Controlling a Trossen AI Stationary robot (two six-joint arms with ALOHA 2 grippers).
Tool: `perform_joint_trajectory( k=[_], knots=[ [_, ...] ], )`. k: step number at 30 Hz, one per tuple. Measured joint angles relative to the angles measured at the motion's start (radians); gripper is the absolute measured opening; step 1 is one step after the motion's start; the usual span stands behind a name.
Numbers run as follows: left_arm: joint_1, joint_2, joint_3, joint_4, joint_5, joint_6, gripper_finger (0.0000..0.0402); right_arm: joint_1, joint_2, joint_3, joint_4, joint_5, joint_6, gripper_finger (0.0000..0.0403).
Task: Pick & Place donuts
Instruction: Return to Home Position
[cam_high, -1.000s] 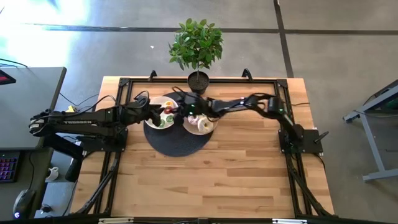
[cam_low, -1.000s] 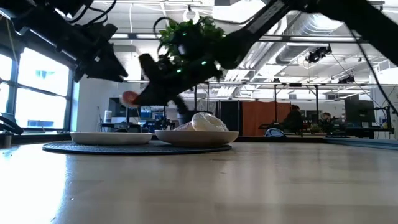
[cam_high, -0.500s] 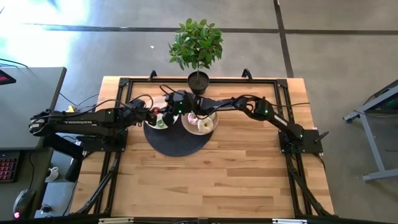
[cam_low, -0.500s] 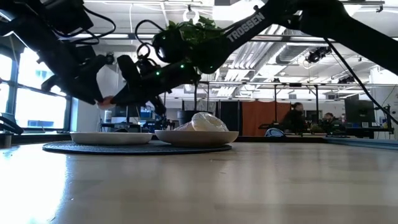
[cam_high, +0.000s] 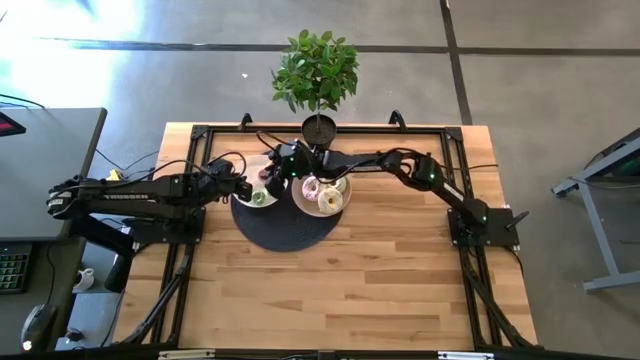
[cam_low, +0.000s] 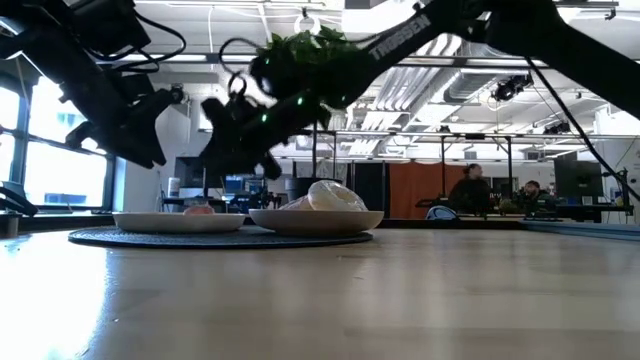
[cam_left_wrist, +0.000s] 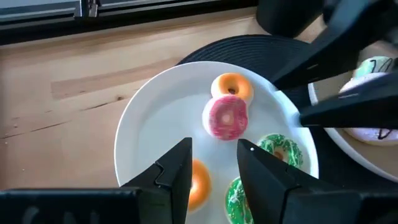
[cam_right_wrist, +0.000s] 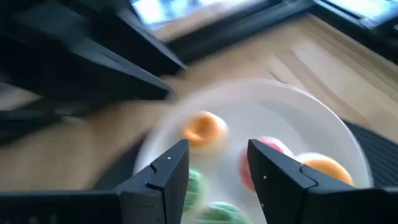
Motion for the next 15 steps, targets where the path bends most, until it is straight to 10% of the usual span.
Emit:
perform_joint_trajectory(
  k=[8, 15],
  knots=[
    [0.000, -0.090, 0.055, -0.049, 0.160, 0.073, 0.0127, -0.007, -0.233, 0.001, -0.366, -0.358, -0.157, 0.0154],
    [0.000, -0.354, 0.078, 0.006, 0.155, 0.226, 0.0127, 0.021, -0.572, -0.024, -0.689, -0.076, -0.333, 0.0145]
  ],
)
